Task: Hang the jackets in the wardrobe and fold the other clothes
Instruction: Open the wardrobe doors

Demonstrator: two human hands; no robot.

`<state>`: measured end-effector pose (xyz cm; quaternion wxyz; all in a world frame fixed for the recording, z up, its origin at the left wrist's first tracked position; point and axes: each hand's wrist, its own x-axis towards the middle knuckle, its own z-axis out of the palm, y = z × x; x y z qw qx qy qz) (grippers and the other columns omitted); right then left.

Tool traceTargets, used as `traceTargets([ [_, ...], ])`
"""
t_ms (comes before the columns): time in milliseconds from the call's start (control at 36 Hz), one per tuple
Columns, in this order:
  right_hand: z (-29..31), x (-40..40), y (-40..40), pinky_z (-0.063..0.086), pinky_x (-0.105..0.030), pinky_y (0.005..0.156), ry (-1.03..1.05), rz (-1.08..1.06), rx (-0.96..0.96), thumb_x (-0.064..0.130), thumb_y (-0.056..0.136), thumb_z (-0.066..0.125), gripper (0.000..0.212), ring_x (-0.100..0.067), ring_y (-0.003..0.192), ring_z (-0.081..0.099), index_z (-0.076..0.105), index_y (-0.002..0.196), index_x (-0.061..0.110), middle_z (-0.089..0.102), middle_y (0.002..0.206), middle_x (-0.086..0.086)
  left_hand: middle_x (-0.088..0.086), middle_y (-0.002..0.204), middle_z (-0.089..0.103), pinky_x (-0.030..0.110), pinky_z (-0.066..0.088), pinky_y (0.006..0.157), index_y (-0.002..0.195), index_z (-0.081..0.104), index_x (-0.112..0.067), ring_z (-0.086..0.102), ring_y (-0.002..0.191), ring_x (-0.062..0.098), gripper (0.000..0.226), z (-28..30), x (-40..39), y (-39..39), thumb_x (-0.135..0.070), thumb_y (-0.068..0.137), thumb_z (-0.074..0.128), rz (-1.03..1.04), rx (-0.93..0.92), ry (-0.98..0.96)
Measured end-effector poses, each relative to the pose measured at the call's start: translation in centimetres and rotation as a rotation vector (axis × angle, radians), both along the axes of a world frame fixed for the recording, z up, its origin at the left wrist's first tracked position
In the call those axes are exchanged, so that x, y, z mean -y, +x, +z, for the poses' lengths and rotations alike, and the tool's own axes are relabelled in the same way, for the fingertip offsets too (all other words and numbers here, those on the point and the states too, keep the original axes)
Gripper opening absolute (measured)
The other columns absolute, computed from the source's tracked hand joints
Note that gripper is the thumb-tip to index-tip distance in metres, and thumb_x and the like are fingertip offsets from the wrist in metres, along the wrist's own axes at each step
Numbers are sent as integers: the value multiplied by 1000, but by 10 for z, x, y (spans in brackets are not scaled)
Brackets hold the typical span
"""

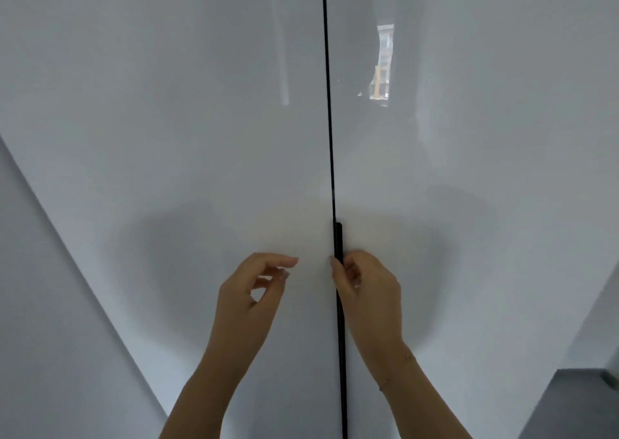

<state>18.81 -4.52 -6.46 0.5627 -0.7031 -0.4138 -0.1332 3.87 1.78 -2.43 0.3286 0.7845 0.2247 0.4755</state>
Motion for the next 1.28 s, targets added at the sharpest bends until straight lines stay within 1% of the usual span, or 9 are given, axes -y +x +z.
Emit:
traceTargets([
  [139,4,2,3,36,-19,53,-34,33,17,17,90,64,30,-8,50,38,48,66,9,47,57,2,-13,97,71,14,50,80,91,71,-22,66,92,6,29,-8,13,-21,3,91,56,-15,43,-143],
  [333,7,30,-14,32,-17,50,-69,54,15,18,88,64,32,-8,49,35,43,63,14,40,54,8,-7,93,74,19,52,75,81,69,-16,67,84,8,29,-16,47,-62,7,90,52,-84,63,-319],
  [472,4,69,-35,33,-12,50,-34,97,-23,20,88,65,35,-7,50,37,41,62,15,38,51,10,-9,95,72,25,49,80,90,70,-17,67,86,6,26,-26,68,-89,2,92,53,-145,12,-360],
  [611,3,120,-57,31,-15,50,-37,80,-41,26,89,64,41,-8,50,36,35,60,28,42,53,9,-14,107,70,32,50,94,102,70,-25,64,102,6,19,-39,87,-89,-13,95,56,-234,-35,-426],
  [750,5,174,-71,50,-43,59,-83,82,-68,37,92,60,33,-23,59,53,48,66,21,55,63,-3,-23,113,65,20,48,97,114,65,-32,59,110,-4,25,-45,118,-66,-33,93,54,-434,-72,-422],
  [861,5,207,-76,49,-34,59,-143,50,26,39,94,57,30,-16,61,57,49,67,28,56,63,4,-31,116,62,10,47,90,117,59,-47,56,112,-9,31,-45,150,-44,-49,88,48,-594,-103,-452],
  [972,4,239,-74,48,-27,59,-208,7,68,45,95,51,28,-13,64,59,49,70,32,57,66,9,-36,109,63,5,47,77,98,60,-68,57,106,-12,28,-44,179,-29,-45,95,43,-700,-106,-525],
  [1083,4,269,-78,45,-12,64,-198,3,58,45,95,48,22,-5,73,57,44,73,43,55,74,22,-28,114,64,11,50,85,102,61,-64,59,108,-8,26,-50,202,-23,-46,92,46,-775,-103,-573],
  [1278,-5,330,-71,52,-22,80,-109,19,-18,39,97,48,25,-13,99,59,60,93,17,57,101,9,-24,120,63,10,49,82,109,61,-60,58,112,-5,29,-58,262,-7,-47,87,48,-867,-77,-606],
])
